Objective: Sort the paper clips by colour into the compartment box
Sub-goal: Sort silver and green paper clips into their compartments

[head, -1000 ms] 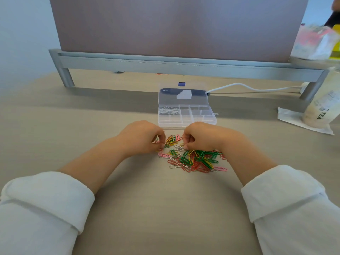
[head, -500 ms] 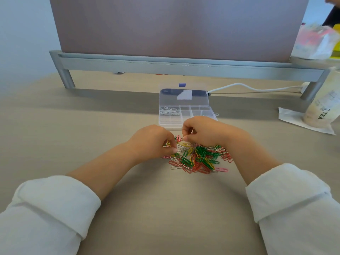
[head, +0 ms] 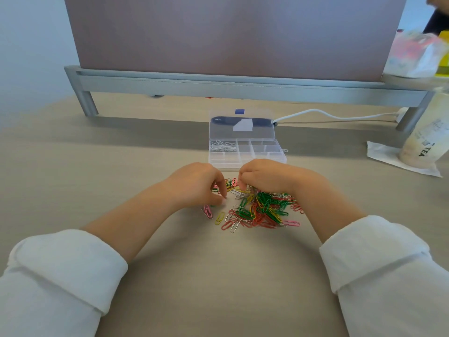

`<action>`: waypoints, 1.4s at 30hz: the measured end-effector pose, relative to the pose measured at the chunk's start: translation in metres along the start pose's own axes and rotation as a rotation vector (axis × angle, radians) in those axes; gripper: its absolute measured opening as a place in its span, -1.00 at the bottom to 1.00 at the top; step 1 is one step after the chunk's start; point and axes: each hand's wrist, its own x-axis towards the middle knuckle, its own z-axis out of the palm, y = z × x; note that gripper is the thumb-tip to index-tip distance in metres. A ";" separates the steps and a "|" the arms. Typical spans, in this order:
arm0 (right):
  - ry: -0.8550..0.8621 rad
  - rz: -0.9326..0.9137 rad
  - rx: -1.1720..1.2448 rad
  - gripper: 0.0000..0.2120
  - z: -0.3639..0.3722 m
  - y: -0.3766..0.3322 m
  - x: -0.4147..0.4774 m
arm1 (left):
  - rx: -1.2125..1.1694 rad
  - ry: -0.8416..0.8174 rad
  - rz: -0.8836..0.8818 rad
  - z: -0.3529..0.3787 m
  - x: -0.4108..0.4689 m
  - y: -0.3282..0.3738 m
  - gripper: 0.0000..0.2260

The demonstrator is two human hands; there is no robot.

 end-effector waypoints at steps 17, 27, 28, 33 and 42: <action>-0.062 -0.023 -0.087 -0.85 0.007 0.007 0.003 | 0.106 -0.168 -0.007 -0.023 -0.007 -0.018 -0.87; -0.005 -0.059 -0.053 -0.84 0.009 0.003 0.005 | 0.065 -0.187 0.109 -0.016 -0.006 -0.013 -0.88; -0.005 -0.064 -0.039 -0.80 0.009 0.003 0.005 | 0.070 -0.175 0.105 -0.015 -0.004 -0.013 -0.85; -0.020 -0.093 0.035 -0.88 0.008 0.002 0.004 | 0.082 -0.149 0.107 -0.012 -0.001 -0.018 -0.83; -0.046 -0.064 0.082 -0.69 0.006 -0.004 0.001 | 0.116 -0.159 0.072 -0.009 0.000 -0.024 -0.88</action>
